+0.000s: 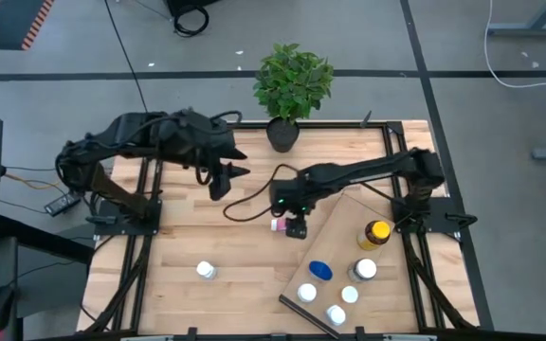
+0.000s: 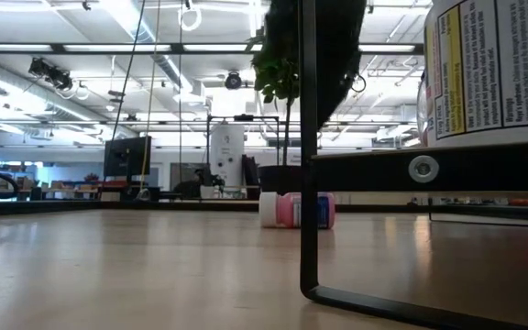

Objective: Pick and place medicine bottles onto shelf by color
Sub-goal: Put the pink medicine bottle on the shelf

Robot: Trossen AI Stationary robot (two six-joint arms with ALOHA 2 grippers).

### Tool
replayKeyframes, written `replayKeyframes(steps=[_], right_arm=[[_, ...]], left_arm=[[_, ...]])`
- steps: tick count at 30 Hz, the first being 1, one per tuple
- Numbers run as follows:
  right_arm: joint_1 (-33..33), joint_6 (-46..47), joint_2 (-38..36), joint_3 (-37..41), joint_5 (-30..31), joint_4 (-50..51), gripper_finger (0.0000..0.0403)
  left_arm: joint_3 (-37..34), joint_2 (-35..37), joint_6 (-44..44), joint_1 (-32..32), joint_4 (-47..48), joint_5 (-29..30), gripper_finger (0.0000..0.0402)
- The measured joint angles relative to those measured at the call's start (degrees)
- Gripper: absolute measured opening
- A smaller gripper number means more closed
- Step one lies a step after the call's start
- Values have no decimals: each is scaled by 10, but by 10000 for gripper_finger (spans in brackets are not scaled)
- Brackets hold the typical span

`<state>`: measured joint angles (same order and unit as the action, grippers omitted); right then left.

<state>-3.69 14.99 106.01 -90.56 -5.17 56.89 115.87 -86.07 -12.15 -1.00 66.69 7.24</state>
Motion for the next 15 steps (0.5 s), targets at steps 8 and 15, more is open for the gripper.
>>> replayKeyframes(steps=[8,15], right_arm=[[7,-21,77,0,-9,-79,272],[7,-37,113,0,-15,-148,272]], left_arm=[[-1,-4,-36,-54,-22,69,185],[-1,-3,-100,-89,-23,103,185]])
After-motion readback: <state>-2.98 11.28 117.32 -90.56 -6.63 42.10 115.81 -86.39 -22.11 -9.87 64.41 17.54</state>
